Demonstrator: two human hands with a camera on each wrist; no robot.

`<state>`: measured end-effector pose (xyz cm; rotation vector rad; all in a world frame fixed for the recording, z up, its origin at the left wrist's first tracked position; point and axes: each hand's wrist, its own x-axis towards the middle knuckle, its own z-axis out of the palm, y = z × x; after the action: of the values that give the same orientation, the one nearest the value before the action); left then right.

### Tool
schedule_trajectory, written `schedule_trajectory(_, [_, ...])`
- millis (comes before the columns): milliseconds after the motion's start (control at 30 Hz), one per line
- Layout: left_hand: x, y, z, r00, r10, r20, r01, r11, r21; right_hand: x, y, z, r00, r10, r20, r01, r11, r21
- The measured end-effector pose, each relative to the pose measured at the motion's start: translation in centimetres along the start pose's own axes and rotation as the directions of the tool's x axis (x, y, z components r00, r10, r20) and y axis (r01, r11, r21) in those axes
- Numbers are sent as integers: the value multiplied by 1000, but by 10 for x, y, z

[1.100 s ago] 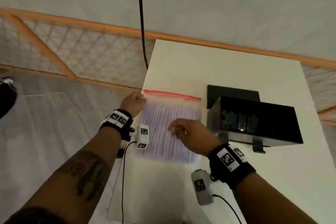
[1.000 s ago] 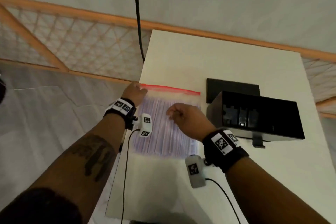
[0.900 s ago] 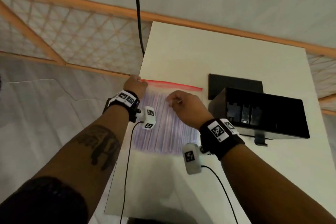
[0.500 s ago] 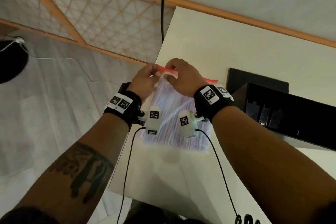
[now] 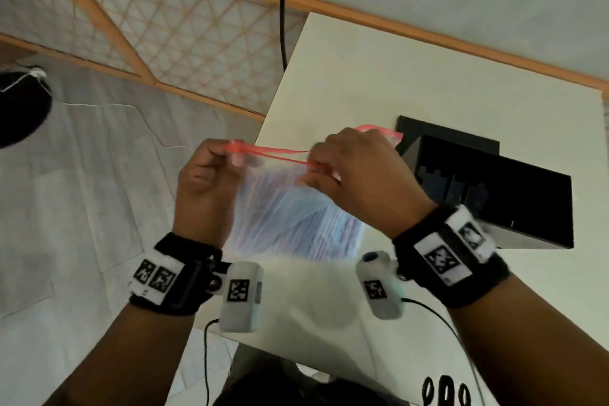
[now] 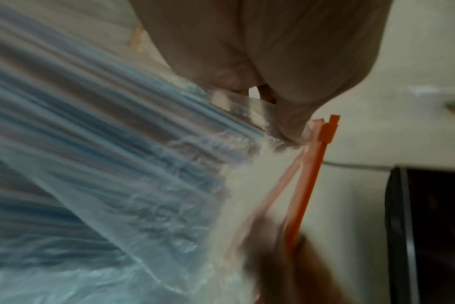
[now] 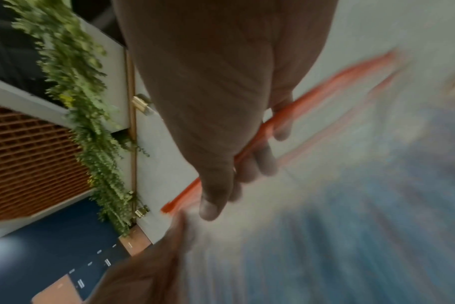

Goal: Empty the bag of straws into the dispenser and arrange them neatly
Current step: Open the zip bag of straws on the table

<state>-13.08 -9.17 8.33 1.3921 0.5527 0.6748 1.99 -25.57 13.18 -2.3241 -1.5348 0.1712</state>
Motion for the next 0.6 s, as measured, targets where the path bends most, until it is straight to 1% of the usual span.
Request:
schedule_trajectory(67, [-7, -1, -25, 1000, -21, 19, 24, 988, -153, -29, 19, -14, 997, 79, -15, -80, 994, -80])
schedule_trajectory(133, [-16, 3, -48, 997, -67, 42, 75, 967, -242, -59, 30, -33, 979, 196, -47, -198, 978, -57])
schedule_trajectory(167, [-22, 4, -54, 995, -86, 55, 97, 966, -238, -72, 30, -39, 970, 240, -34, -241, 971, -1])
schedule_trajectory(200, [-27, 2, -59, 992, -97, 76, 113, 960, -256, -83, 26, -42, 967, 256, -9, -255, 964, 81])
schedule_trajectory(233, [-33, 1, -63, 988, -106, 110, 134, 948, -288, -92, 21, -40, 970, 245, 4, -242, 954, 180])
schedule_trajectory(267, [-36, -1, -66, 976, -118, 184, 171, 936, -307, -100, 13, -35, 975, 221, -13, -206, 929, 306])
schedule_trajectory(300, [-39, -3, -68, 957, -136, 257, 198, 952, -234, -107, 7, -27, 980, 194, -32, -160, 881, 446])
schedule_trajectory(333, [-41, -6, -72, 922, -174, 346, 207, 976, -62, -112, 1, -17, 981, 190, -38, -132, 798, 588])
schedule_trajectory(367, [-44, -11, -73, 891, -242, 384, 190, 967, 168, -116, -1, -3, 978, 210, -17, -136, 691, 710])
schedule_trajectory(400, [-49, -14, -71, 861, -322, 393, 160, 906, 392, -120, -1, 12, 969, 245, 36, -180, 598, 781])
schedule_trajectory(433, [-56, -17, -65, 833, -380, 402, 109, 825, 555, -121, 1, 31, 952, 284, 114, -257, 541, 800])
schedule_trajectory(467, [-61, -21, -56, 824, -423, 378, 82, 748, 659, -120, 1, 49, 926, 319, 204, -348, 503, 792])
schedule_trajectory(500, [-63, -26, -47, 828, -431, 357, 73, 715, 695, -118, 2, 65, 891, 354, 285, -433, 474, 766])
schedule_trajectory(533, [-63, -33, -38, 841, -404, 360, 48, 718, 694, -116, -1, 79, 861, 382, 336, -490, 447, 749])
schedule_trajectory(600, [-61, -48, -26, 869, -313, 382, 40, 815, 578, -107, -4, 101, 827, 434, 356, -527, 382, 759])
